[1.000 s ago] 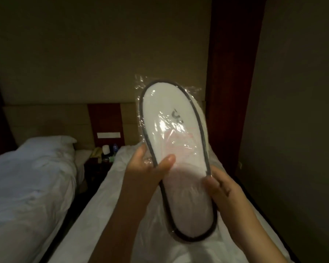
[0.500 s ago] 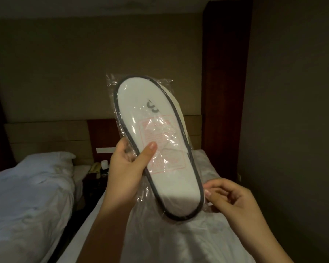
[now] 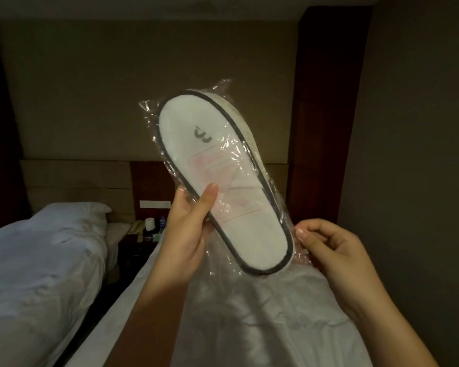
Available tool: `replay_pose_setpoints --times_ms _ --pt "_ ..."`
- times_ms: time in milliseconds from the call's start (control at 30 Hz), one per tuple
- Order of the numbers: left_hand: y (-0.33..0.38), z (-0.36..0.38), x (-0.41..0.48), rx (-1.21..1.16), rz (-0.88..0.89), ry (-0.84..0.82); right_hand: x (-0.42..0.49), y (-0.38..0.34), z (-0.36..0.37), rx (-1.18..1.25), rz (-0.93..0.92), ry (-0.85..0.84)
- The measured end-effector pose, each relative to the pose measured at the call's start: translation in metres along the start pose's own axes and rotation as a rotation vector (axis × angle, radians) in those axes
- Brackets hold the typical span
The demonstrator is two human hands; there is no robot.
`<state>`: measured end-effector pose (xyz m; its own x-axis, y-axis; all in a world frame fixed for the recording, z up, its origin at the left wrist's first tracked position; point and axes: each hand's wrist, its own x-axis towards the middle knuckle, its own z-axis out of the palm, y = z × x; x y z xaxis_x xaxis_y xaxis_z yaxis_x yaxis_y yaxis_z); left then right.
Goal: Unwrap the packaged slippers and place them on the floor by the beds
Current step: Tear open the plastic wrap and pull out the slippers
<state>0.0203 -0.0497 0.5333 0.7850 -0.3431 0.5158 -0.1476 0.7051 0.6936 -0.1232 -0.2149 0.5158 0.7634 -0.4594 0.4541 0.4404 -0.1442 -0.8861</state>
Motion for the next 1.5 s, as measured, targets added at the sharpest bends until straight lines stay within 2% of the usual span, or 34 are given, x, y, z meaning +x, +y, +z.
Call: replay_pose_setpoints --times_ms 100,233,300,400,467,533,700,733,900,1000,1067,1167,1333,1500 --pt "-0.007 -0.006 0.001 -0.079 -0.024 -0.043 0.003 -0.002 -0.001 -0.007 -0.001 -0.012" --pt "-0.014 -0.017 0.000 -0.102 -0.067 -0.060 0.005 -0.003 0.001 -0.215 -0.164 0.045" --pt "-0.015 -0.018 -0.002 0.017 -0.097 -0.013 0.005 -0.002 0.005 -0.294 -0.254 0.139" --pt "-0.015 -0.007 -0.006 0.321 -0.120 0.118 0.002 0.002 0.014 -0.450 -0.451 0.295" --pt "-0.016 -0.002 -0.008 0.321 -0.137 0.159 -0.001 0.005 0.021 -0.504 -0.553 0.386" --pt "-0.015 0.001 -0.010 0.309 -0.168 0.190 -0.002 0.009 0.026 -0.500 -0.576 0.442" --pt "-0.016 -0.005 -0.013 0.560 -0.142 0.232 0.000 0.021 0.024 -0.554 -0.599 0.526" --pt "-0.015 -0.008 -0.012 0.517 -0.177 0.212 0.001 0.023 0.022 -0.590 -0.626 0.543" --pt "0.006 -0.043 -0.001 -0.043 -0.522 0.149 0.003 0.034 0.004 -0.755 -0.825 0.564" --pt "0.021 -0.074 0.006 -0.310 -0.713 0.030 0.005 0.043 -0.014 -0.869 -0.968 0.474" --pt "0.026 -0.082 0.007 -0.335 -0.754 -0.010 0.006 0.052 -0.022 -0.915 -1.037 0.385" --pt "0.028 -0.084 0.009 -0.202 -0.724 0.107 0.005 0.066 -0.025 -0.949 -1.084 0.298" --pt "0.038 -0.086 0.002 -0.091 -0.657 0.104 0.004 0.074 -0.028 -0.973 -0.990 0.283" --pt "0.039 -0.083 -0.003 0.103 -0.423 0.167 0.009 0.066 -0.026 -0.926 -0.895 0.312"
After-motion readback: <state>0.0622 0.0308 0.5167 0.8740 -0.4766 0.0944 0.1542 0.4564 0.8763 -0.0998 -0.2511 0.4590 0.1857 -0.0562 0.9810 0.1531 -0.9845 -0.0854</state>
